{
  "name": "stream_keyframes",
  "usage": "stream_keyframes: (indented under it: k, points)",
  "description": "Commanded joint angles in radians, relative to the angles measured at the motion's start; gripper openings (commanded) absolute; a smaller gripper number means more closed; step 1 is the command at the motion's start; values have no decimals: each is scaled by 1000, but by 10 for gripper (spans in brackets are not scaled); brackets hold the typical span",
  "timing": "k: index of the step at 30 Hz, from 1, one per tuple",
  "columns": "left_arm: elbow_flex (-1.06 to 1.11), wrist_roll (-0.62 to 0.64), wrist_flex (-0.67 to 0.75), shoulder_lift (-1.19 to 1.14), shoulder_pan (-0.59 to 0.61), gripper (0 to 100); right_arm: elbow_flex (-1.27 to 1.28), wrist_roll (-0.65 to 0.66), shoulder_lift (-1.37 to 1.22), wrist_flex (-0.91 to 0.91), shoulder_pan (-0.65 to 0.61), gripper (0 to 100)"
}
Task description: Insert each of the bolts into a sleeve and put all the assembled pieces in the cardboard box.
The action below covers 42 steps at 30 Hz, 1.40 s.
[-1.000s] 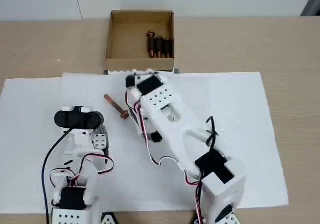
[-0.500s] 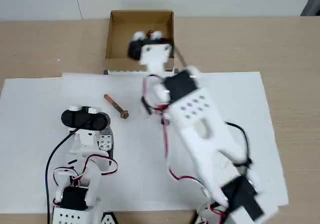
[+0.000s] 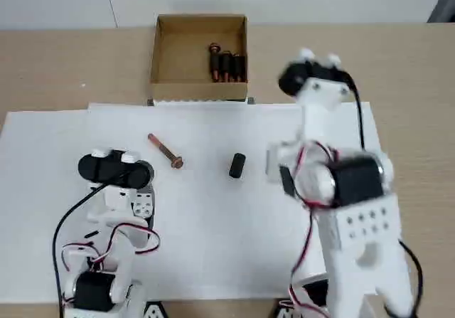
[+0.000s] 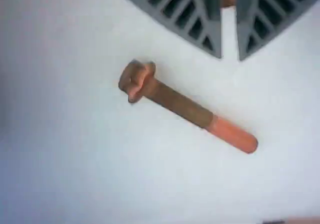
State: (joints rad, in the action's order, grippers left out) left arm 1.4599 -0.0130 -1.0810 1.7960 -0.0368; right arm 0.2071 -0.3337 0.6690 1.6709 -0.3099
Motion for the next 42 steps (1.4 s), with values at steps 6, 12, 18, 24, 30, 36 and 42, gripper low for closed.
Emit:
stream_keyframes:
  k: [6, 12, 18, 24, 30, 36, 42]
  points:
    - [-323, -15, -83, -295, 29, 6, 293, 8, 357, -18, 70, 2]
    - [-599, -106, -137, -631, 130, 6, 450, 5, 549, -21, 74, 2]
    - [-811, -256, -313, -956, 167, 6, 534, 6, 668, -42, 73, 2]
    - [-944, -494, -466, -1177, 166, 6, 537, 5, 688, -42, 70, 2]
    - [-1000, -804, -508, -1287, 163, 6, 539, 5, 693, -42, 70, 2]
    - [-995, -1048, -505, -1346, 161, 6, 540, 11, 685, -61, 70, 2]
    - [-995, -1289, -502, -1413, 163, 8, 540, 12, 685, -62, 68, 2]
